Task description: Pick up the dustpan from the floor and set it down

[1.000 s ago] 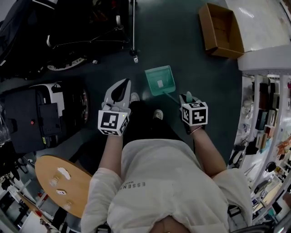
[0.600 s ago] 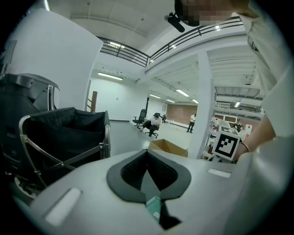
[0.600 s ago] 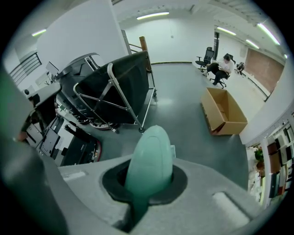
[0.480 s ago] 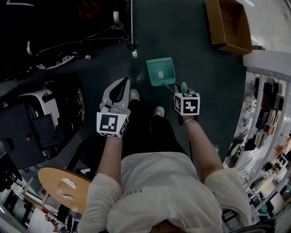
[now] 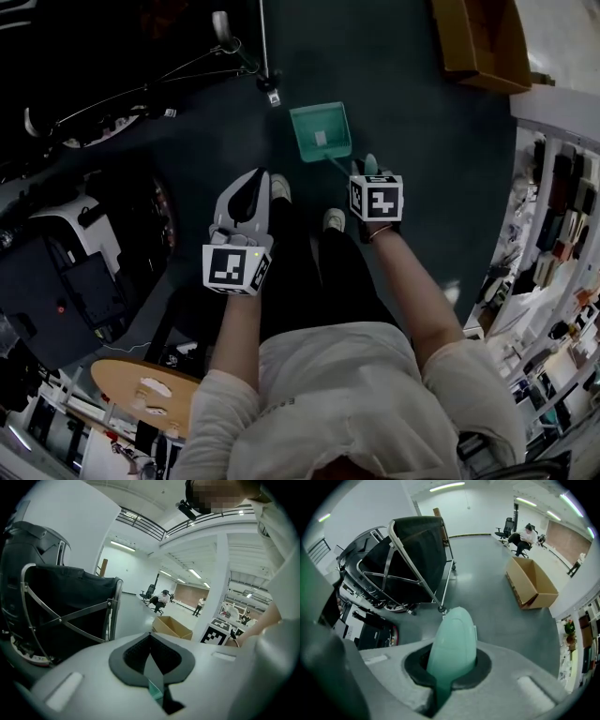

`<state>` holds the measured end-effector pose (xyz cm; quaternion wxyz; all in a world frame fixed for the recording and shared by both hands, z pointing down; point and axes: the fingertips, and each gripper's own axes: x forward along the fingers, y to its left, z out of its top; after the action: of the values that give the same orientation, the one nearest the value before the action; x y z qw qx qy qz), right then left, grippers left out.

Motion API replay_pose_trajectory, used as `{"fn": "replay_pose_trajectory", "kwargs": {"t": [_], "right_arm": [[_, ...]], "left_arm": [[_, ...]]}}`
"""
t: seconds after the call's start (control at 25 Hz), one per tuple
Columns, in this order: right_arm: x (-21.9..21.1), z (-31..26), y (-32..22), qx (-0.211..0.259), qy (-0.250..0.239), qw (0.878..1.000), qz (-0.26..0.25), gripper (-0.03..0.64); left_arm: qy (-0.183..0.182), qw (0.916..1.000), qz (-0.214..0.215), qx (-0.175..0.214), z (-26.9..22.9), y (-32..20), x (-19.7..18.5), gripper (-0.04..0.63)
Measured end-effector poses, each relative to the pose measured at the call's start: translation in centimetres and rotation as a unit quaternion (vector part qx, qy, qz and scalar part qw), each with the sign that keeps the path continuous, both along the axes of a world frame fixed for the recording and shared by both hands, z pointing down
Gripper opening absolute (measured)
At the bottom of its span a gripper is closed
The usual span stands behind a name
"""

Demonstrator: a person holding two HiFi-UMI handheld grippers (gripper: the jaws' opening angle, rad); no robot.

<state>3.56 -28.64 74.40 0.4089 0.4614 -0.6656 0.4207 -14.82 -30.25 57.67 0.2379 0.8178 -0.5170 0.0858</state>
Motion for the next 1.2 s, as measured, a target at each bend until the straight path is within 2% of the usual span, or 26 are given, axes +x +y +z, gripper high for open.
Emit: {"fn": "replay_pose_trajectory", "kwargs": {"t": [0.2, 0.24, 0.4, 0.52, 0.6, 0.72, 0.84, 0.96, 1.0, 1.08, 1.12, 1.16, 1.2], "right_arm": [[0.0, 0.4, 0.8, 0.006, 0.008, 1.000, -0.001, -0.005], [-0.1, 0.6, 0.9, 0.004, 0.005, 1.000, 0.000, 0.017], [-0.2, 0.8, 0.8, -0.006, -0.001, 1.000, 0.016, 0.283], [-0.5, 0.2, 0.9, 0.005, 0.004, 1.000, 0.001, 0.376], [-0.7, -0.8, 1.3, 0.011, -0.004, 1.000, -0.005, 0.408], [-0.1, -3.1, 2.0, 0.024, -0.014, 1.000, -0.004, 0.411], [1.3, -6.8, 2.0, 0.065, -0.024, 0.998, 0.008, 0.411], [2.1, -11.9, 1.6, 0.133, -0.042, 0.990, 0.008, 0.399], [2.6, -14.0, 1.5, 0.162, -0.045, 0.986, 0.008, 0.356], [3.8, -18.1, 1.7, 0.222, -0.043, 0.974, 0.009, 0.113], [4.4, -19.9, 2.1, 0.243, -0.043, 0.969, 0.007, 0.037], [4.8, -21.4, 2.6, 0.256, -0.048, 0.966, 0.005, -0.008], [5.1, -22.6, 3.1, 0.263, -0.060, 0.963, 0.004, -0.008]], "left_arm": [[-0.004, 0.9999, 0.013, 0.003, 0.7, -0.1, 0.4, 0.017], [-0.005, 0.9999, 0.014, 0.003, 0.7, -0.3, 0.3, 0.017], [-0.008, 0.9999, 0.007, 0.008, 0.4, -0.6, 0.0, 0.017], [-0.011, 0.9998, 0.000, 0.014, -0.2, -0.5, -0.1, 0.017], [-0.010, 0.9998, -0.004, 0.019, -1.0, -0.2, 0.0, 0.017], [-0.009, 0.9995, -0.008, 0.029, -2.7, 0.4, 0.7, 0.017], [-0.011, 0.9988, -0.007, 0.047, -5.1, 1.3, 1.7, 0.017], [-0.014, 0.9976, -0.013, 0.067, -7.9, 2.5, 2.4, 0.017], [-0.015, 0.9972, -0.017, 0.072, -8.9, 2.9, 2.6, 0.017], [-0.017, 0.9962, -0.030, 0.080, -11.0, 4.2, 3.1, 0.017], [-0.017, 0.9955, -0.036, 0.087, -12.1, 4.9, 3.3, 0.017], [-0.015, 0.9945, -0.041, 0.095, -13.2, 5.7, 3.7, 0.017], [-0.012, 0.9934, -0.044, 0.105, -14.5, 6.5, 4.0, 0.017]]}}
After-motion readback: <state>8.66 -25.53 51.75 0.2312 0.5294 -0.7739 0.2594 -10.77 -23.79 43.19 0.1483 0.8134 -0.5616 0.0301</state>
